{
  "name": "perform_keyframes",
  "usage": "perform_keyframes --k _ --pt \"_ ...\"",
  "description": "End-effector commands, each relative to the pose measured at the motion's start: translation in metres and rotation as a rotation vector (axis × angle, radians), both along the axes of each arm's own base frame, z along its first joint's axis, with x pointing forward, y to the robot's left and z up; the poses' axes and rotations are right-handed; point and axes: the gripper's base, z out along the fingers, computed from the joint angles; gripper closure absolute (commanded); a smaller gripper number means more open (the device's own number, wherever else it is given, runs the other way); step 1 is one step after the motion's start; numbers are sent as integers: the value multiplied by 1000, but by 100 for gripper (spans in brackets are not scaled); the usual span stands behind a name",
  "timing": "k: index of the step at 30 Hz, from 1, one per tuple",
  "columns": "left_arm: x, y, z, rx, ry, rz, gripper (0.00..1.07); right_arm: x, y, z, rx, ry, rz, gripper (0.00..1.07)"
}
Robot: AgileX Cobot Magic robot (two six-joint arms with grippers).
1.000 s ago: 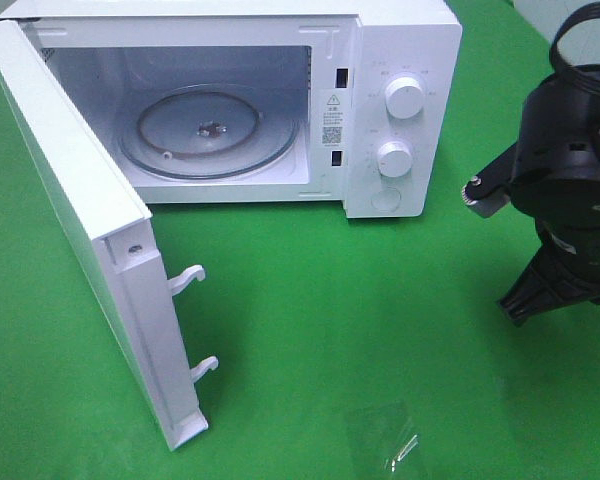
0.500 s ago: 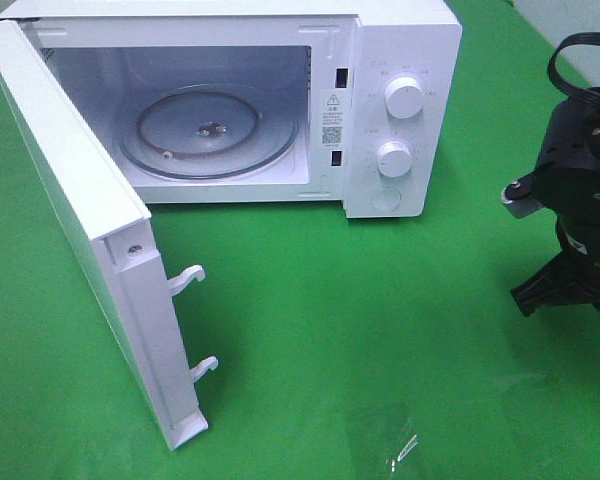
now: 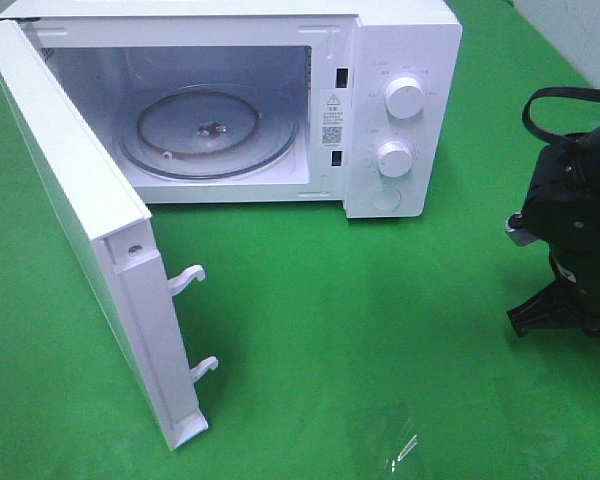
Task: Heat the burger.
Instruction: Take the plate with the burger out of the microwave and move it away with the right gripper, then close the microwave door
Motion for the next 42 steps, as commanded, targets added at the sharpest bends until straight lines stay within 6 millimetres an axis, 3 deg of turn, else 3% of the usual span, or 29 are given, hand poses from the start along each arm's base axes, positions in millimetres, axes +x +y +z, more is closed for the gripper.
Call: perform_keyframes --k 1,4,6,13,17,19,22,25,28,29,42 --pt "-2 -1 0 -3 -24 -4 7 4 0 -1 -3 -35 -25 99" --pt "-2 -1 0 -3 -24 -4 7 4 0 -1 3 -38 -22 95" --pt "-2 -1 0 -3 -24 -4 7 4 1 2 23 -49 -37 83" --pt "-2 -1 0 -3 -24 -4 7 3 5 20 95 -100 -53 65" --pt "-2 -1 0 -3 -24 -4 7 2 10 42 179 -161 -22 58" --pt "-2 -1 0 -3 -24 -4 7 -2 14 72 275 -236 40 54" --pt "-2 -1 0 -3 -24 -4 7 -4 17 84 315 -262 85 50" --pt "-2 -1 0 -3 -24 -4 7 -13 20 113 388 -321 180 38" --pt "-2 -1 0 -3 -24 -4 7 -16 20 120 404 -335 198 35" --pt "-2 -1 0 -3 -24 -4 7 -23 20 133 431 -354 227 30" --pt "-2 -1 0 -3 -24 -4 7 -90 7 195 519 -359 356 32"
